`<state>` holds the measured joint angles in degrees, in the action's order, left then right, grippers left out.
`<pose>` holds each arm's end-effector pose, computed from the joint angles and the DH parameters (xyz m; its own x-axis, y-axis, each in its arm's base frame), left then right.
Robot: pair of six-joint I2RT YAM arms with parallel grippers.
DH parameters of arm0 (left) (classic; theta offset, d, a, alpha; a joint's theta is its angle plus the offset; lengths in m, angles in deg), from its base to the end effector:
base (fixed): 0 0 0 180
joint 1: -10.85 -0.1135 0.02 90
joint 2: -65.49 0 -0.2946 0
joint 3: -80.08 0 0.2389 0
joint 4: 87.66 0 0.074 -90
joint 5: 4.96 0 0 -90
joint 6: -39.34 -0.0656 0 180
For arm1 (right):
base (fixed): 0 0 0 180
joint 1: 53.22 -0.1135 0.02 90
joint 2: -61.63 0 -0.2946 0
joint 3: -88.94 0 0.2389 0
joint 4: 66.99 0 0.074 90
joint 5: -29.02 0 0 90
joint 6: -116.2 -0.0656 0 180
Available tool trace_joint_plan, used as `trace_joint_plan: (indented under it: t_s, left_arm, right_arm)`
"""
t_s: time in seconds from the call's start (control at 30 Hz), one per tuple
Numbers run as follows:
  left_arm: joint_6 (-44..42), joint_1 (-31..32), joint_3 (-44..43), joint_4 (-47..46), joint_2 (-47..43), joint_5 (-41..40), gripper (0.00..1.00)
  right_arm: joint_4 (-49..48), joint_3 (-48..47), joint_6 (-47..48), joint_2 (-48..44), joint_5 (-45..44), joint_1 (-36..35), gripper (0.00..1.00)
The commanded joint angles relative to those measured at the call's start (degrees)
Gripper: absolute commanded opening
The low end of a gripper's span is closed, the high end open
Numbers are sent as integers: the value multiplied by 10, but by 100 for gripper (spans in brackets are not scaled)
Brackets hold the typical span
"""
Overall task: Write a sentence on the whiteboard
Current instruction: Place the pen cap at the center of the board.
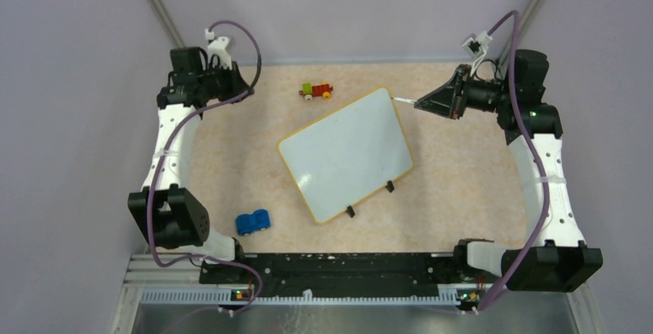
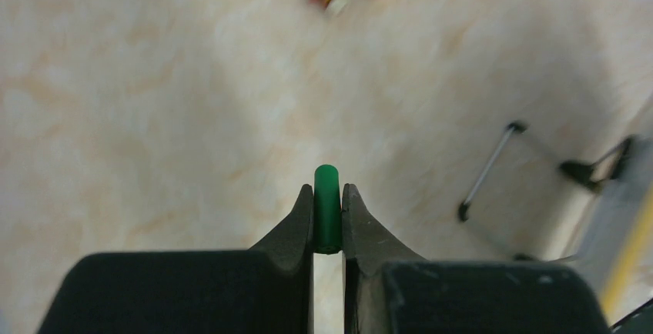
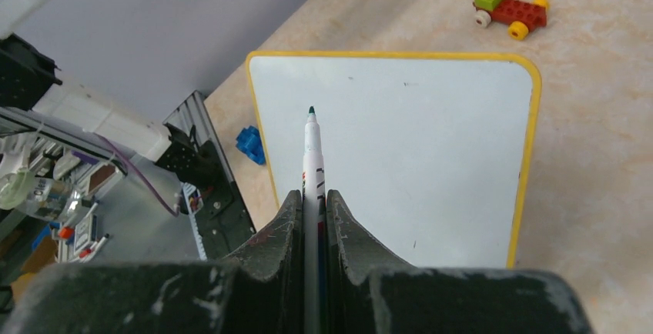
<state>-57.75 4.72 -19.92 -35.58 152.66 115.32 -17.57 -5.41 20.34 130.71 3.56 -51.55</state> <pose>0.3412 0.0034 0.3781 -0.5877 0.0441 -0.8078 0.3714 0.9018 -0.2210 0.2257 0.0527 0.4488 -0.4896 0.0582 -0.8700 -0.7650 0.4501 0.4606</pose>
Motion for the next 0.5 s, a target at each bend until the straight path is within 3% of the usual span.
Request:
trace_joint_plan:
  t_s: [0.0, 0.2, 0.47]
  left_arm:
    - [-126, -7, 55, 103, 33, -145, 5]
    - [-150, -7, 80, 107, 120, -190, 7]
    - [-143, -6, 109, 43, 167, -223, 9]
  right_arm:
    - [44, 22, 86, -14, -26, 1, 0]
    - [51, 49, 109, -23, -31, 2, 0]
    - [57, 57, 118, -28, -35, 1, 0]
